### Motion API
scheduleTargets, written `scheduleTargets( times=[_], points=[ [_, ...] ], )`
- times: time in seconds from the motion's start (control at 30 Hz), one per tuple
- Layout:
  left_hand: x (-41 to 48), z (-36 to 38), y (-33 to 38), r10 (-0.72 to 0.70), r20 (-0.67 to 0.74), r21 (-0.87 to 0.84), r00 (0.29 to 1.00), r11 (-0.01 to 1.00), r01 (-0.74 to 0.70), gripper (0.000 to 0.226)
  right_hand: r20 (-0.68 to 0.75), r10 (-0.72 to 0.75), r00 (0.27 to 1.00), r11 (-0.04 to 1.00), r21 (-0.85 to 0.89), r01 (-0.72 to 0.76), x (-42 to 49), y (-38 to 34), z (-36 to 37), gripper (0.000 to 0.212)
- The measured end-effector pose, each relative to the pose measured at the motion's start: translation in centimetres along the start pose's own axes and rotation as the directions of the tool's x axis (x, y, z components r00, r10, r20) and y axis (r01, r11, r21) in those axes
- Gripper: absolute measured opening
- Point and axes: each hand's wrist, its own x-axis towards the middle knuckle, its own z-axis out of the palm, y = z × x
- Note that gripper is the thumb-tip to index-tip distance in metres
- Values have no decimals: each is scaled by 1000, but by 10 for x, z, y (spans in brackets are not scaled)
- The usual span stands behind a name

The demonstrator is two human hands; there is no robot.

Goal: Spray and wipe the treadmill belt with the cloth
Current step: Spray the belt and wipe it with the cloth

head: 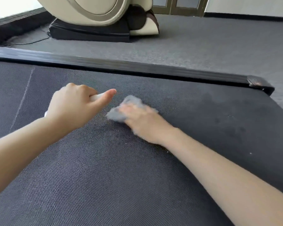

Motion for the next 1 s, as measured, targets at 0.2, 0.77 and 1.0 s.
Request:
scheduleTargets(
  times=[0.2, 0.77, 1.0],
  points=[
    [-7, -7, 5, 4, 14, -23, 1000, 1000, -3, 83, 27, 535, 845, 819, -264, -510, -85, 151, -30, 67],
    [-42, -38, 16, -30, 17, -18, 999, 999, 30, 85, 3, -418, 908, 875, 269, 402, -55, -129, -12, 40],
    [-47, -28, 25, -39, 30, -22, 999, 999, 39, 89, 55, -40, 998, 998, 57, 37, -72, -30, -16, 50]
  ],
)
